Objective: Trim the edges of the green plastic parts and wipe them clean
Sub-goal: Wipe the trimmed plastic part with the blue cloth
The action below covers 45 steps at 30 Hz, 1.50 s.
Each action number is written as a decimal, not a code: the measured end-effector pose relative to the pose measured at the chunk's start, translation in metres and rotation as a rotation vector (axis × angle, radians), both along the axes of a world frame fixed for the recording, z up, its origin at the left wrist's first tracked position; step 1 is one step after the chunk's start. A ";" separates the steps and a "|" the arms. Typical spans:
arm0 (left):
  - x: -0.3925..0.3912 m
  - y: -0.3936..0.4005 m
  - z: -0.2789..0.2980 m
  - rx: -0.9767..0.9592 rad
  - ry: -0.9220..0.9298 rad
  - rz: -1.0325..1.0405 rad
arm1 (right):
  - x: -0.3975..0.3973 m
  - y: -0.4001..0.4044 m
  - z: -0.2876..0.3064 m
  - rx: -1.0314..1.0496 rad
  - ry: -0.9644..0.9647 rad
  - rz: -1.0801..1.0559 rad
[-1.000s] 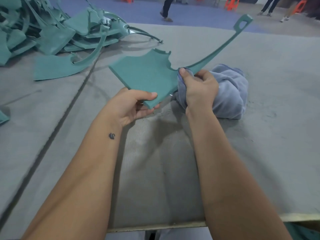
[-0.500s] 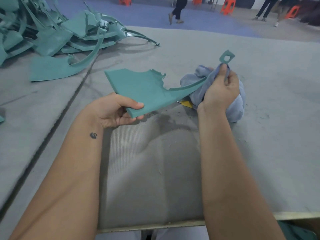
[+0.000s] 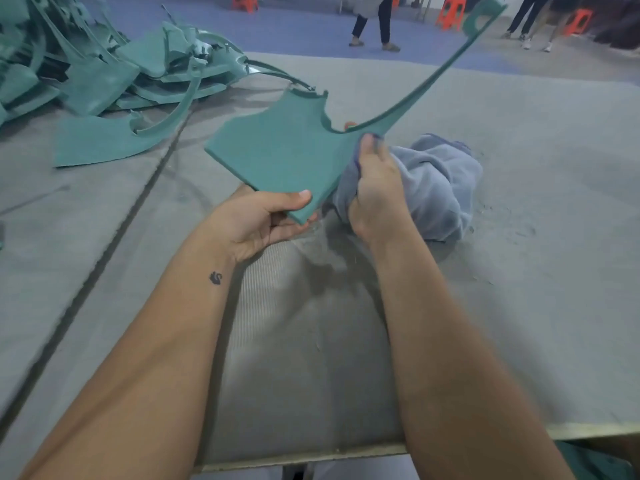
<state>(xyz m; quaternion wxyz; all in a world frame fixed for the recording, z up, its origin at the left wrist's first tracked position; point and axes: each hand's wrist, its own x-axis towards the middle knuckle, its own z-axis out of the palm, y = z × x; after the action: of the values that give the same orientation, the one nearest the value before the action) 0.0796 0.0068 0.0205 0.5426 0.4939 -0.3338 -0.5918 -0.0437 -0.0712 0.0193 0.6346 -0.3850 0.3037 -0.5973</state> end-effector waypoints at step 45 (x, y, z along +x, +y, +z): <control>-0.024 -0.019 -0.015 -0.091 0.434 0.329 | -0.008 0.009 0.026 -0.103 -0.020 -0.224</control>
<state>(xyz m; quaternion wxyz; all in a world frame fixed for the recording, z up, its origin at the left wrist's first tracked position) 0.0553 -0.0126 0.0057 0.7117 0.3784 -0.1513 -0.5721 -0.0514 -0.0617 0.0450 0.5462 -0.3746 0.3076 -0.6831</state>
